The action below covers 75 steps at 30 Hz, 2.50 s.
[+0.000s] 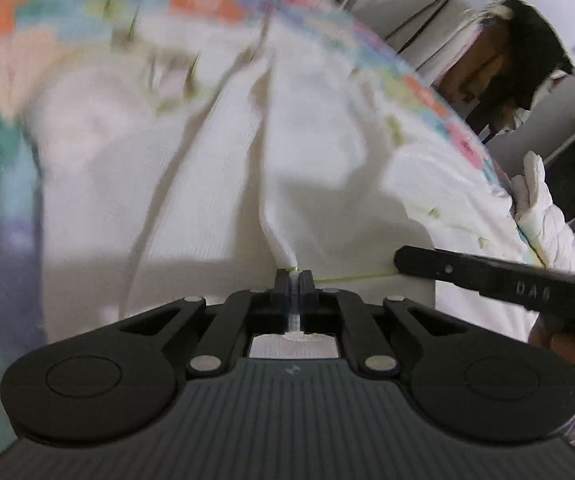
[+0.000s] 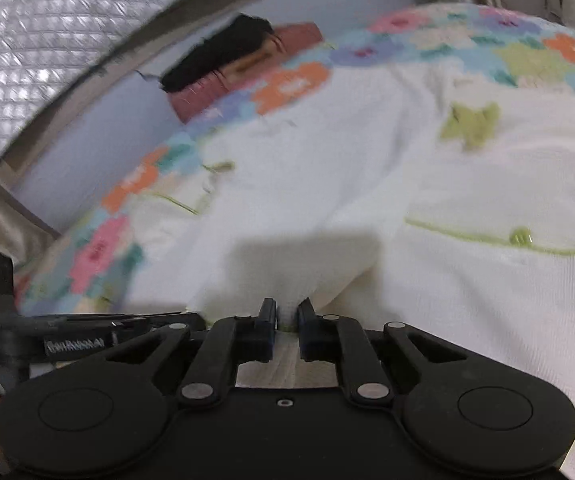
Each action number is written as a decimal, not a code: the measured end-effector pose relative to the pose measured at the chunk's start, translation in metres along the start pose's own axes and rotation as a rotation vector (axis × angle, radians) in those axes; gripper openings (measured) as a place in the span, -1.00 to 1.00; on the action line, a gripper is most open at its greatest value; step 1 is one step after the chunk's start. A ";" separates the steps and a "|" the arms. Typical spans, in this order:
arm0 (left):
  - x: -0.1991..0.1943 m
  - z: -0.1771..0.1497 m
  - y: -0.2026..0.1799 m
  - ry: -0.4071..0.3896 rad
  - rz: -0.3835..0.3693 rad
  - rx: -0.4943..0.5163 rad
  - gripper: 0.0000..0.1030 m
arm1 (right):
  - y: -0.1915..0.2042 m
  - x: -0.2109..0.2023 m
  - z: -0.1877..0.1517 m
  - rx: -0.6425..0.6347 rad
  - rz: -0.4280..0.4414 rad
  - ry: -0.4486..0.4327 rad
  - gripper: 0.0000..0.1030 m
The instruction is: Fold clothes
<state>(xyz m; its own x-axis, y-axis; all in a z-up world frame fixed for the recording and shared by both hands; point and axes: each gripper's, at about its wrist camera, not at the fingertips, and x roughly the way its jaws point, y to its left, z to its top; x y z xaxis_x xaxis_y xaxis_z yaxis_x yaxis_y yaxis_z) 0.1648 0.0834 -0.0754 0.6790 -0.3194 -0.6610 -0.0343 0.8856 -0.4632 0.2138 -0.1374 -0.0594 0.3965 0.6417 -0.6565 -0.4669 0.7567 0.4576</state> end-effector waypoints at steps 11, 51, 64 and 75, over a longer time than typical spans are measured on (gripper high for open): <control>0.014 -0.007 0.014 0.163 0.039 -0.056 -0.92 | -0.020 0.016 -0.030 0.168 -0.058 0.103 -0.68; -0.039 0.012 -0.028 0.136 0.072 0.222 0.26 | -0.058 -0.105 -0.095 0.126 -0.542 -0.035 0.14; 0.055 -0.052 -0.241 0.284 -0.137 0.471 0.26 | -0.119 -0.212 -0.173 0.313 -0.625 -0.070 0.14; 0.086 -0.130 -0.289 0.356 -0.207 0.580 0.26 | -0.139 -0.267 -0.253 0.592 -0.509 -0.162 0.14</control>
<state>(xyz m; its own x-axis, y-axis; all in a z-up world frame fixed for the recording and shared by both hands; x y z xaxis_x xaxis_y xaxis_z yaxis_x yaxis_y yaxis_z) 0.1377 -0.2433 -0.0748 0.3451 -0.5038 -0.7919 0.5328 0.7997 -0.2766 -0.0273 -0.4456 -0.0995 0.5794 0.1751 -0.7960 0.2816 0.8735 0.3971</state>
